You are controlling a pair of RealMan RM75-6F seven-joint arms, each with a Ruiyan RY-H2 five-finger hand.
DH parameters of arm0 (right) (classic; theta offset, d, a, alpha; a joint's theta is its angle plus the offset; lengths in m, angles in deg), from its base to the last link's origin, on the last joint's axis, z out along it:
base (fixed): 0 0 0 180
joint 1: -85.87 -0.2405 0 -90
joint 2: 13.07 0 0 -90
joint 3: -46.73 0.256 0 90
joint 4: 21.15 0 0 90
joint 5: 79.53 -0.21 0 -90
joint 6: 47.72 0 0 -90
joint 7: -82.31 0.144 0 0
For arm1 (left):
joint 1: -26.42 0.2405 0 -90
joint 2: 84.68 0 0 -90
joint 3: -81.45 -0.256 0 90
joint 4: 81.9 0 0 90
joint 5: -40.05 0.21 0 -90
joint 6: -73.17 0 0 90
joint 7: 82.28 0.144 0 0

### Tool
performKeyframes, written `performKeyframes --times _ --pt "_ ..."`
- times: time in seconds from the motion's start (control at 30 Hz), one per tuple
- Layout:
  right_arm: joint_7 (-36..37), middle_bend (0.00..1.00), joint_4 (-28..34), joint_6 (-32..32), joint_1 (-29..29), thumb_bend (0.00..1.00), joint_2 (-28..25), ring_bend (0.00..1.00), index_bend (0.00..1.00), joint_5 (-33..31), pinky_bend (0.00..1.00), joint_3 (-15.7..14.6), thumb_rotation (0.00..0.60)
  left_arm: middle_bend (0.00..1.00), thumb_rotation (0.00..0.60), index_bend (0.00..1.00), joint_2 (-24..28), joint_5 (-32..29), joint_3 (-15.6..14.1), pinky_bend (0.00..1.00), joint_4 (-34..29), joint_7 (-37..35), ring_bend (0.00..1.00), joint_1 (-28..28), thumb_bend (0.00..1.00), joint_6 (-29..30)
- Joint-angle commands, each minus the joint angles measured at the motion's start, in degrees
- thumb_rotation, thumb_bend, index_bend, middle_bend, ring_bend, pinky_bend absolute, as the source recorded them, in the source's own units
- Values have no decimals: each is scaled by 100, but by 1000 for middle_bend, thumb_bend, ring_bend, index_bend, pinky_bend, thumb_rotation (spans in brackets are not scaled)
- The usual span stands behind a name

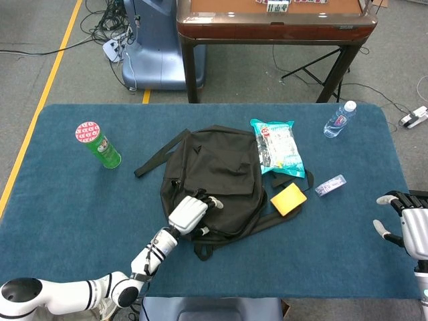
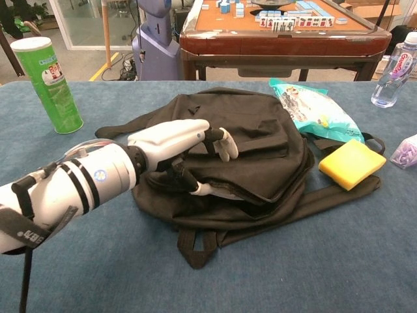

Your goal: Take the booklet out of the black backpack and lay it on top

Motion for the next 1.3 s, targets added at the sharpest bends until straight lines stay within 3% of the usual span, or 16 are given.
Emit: performKeyframes --times 0.03,0.13,0.3,0.57,0.7,0.87,1.1,1.3 --pt "8 335 8 2 -10 198 -3 304 392 32 418 -5 600 404 600 495 -137 -14 162 112 146 99 354 -61 508 242" --pt "35 335 36 29 -58 198 -5 304 392 174 418 -38 600 454 600 645 -227 -72 308 130 227 237 391 -136 675 385" --pt "79 335 142 211 -233 198 -6 304 392 540 418 -151 600 478 600 754 -277 -256 553 134 177 451 400 -267 765 499" --pt "424 335 505 1166 -983 206 -13 304 392 1418 418 -430 600 483 600 759 -312 -1130 1140 134 -103 835 405 -452 780 611" --pt "567 360 670 1717 -1503 309 106 304 392 1769 418 -439 600 483 600 759 -272 -1583 1319 134 -235 1053 407 -536 780 627" --pt "675 389 679 2495 -2277 335 489 305 392 1972 419 -307 600 483 600 758 -181 -2084 1467 134 -400 1427 407 -680 780 724" --pt "677 401 195 3389 -3101 352 1239 321 392 1708 446 -89 600 483 600 752 -62 -2570 1603 134 -567 1658 407 -857 780 839" --pt "489 403 -521 3524 -3462 352 1984 321 398 1551 446 9 600 483 600 748 4 -2747 1581 133 -569 1741 406 -980 780 931"
